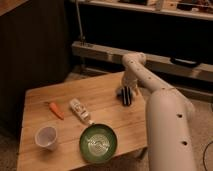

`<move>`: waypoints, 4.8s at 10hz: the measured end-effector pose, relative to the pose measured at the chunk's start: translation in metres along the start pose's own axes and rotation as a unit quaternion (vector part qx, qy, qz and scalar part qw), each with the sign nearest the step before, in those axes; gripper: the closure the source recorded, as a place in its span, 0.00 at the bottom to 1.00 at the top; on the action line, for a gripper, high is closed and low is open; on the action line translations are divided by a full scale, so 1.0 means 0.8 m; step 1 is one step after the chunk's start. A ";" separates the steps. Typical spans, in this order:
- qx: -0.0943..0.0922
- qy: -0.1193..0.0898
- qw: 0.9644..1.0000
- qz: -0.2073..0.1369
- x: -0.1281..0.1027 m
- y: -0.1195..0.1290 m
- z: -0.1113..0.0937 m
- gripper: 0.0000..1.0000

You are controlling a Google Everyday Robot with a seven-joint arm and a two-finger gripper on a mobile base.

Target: Stand the bottle upright

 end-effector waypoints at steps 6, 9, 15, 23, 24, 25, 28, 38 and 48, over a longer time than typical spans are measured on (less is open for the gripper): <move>0.000 0.000 1.000 0.000 0.000 0.000 0.000 0.20; -0.001 0.000 1.000 -0.001 0.000 0.000 0.000 0.20; 0.014 0.043 0.987 -0.156 -0.068 -0.078 -0.085 0.20; -0.010 -0.010 0.943 -0.331 -0.183 -0.197 -0.094 0.20; -0.009 -0.010 0.943 -0.334 -0.184 -0.201 -0.093 0.20; -0.009 -0.010 0.943 -0.334 -0.184 -0.201 -0.093 0.20; -0.005 0.004 0.936 -0.351 -0.199 -0.206 -0.100 0.20; -0.008 -0.039 0.916 -0.399 -0.348 -0.253 -0.049 0.20; -0.005 -0.079 0.926 -0.369 -0.296 -0.226 0.011 0.20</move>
